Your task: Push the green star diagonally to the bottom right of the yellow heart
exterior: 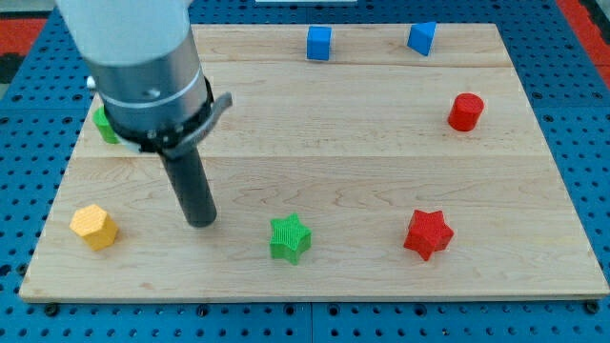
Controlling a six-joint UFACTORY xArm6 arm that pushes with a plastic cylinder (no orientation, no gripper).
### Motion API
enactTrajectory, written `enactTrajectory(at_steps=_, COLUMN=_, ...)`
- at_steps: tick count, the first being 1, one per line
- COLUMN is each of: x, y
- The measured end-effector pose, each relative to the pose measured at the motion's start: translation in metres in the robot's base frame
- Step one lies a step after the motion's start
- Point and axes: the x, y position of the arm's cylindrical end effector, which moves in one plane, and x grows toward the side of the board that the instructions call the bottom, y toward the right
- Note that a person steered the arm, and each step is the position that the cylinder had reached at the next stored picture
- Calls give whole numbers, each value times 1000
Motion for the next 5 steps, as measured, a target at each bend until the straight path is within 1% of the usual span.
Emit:
enactTrajectory(at_steps=1, x=42, y=7)
enactTrajectory(at_steps=2, x=68, y=56)
enactTrajectory(at_steps=3, x=57, y=99)
enactTrajectory(at_steps=4, x=17, y=93)
enactTrajectory(at_steps=5, x=-1, y=82)
